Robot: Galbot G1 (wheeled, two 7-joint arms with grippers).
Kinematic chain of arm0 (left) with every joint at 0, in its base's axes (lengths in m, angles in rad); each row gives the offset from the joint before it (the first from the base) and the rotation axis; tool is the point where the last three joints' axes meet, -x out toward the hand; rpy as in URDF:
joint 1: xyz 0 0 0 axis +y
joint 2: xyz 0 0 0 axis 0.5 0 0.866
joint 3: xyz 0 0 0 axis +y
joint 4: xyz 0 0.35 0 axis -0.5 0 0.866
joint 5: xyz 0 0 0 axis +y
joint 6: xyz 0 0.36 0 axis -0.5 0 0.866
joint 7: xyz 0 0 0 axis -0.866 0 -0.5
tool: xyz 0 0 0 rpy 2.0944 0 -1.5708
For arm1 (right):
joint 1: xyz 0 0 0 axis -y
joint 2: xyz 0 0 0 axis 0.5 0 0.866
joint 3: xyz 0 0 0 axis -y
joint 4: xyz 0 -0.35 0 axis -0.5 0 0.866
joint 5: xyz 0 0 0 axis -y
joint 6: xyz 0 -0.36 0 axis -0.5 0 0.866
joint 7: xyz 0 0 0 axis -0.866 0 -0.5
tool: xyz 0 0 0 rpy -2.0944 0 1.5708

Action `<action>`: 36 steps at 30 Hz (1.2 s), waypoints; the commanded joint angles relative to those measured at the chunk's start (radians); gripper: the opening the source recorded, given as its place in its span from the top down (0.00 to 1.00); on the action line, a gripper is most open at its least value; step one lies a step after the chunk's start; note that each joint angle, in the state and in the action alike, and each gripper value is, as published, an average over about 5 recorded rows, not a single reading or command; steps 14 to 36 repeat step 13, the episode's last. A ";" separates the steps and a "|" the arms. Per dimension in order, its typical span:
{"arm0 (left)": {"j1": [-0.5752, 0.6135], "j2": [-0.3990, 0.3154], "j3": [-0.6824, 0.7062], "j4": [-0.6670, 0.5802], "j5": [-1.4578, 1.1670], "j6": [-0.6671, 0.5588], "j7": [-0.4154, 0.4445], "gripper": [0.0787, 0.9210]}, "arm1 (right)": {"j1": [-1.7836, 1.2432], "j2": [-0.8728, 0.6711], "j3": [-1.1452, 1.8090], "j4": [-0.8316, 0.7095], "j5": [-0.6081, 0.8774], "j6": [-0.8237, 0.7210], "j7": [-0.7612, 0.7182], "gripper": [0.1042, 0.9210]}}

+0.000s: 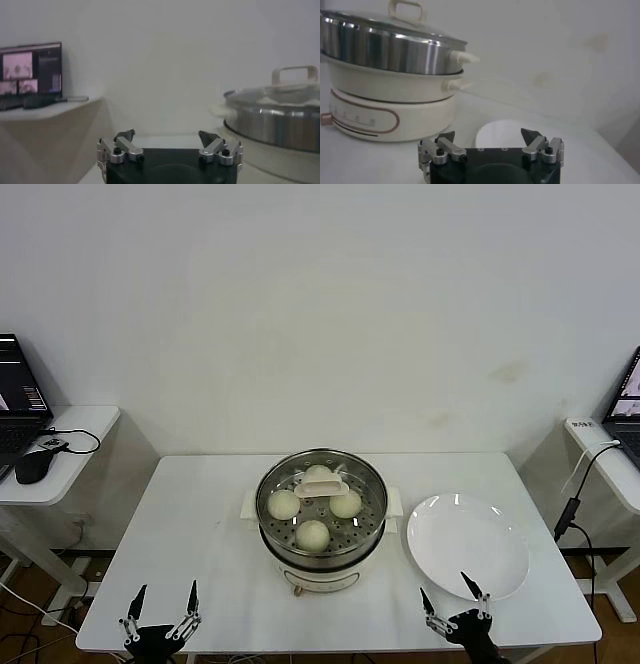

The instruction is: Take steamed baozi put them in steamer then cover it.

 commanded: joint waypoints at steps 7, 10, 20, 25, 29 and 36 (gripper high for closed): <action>0.023 -0.005 -0.024 0.026 -0.065 -0.023 0.037 0.12 | -0.023 0.008 -0.016 0.045 0.005 -0.021 -0.004 0.12; 0.024 -0.005 -0.026 0.027 -0.062 -0.024 0.039 0.12 | -0.023 0.011 -0.018 0.041 0.005 -0.017 -0.004 0.12; 0.025 -0.006 -0.027 0.029 -0.061 -0.024 0.040 0.12 | -0.021 0.015 -0.018 0.039 0.005 -0.013 -0.004 0.12; 0.025 -0.006 -0.027 0.029 -0.061 -0.024 0.040 0.12 | -0.021 0.015 -0.018 0.039 0.005 -0.013 -0.004 0.12; 0.025 -0.006 -0.027 0.029 -0.061 -0.024 0.040 0.12 | -0.021 0.015 -0.018 0.039 0.005 -0.013 -0.004 0.12; 0.025 -0.006 -0.027 0.029 -0.061 -0.024 0.040 0.12 | -0.021 0.015 -0.018 0.039 0.005 -0.013 -0.004 0.12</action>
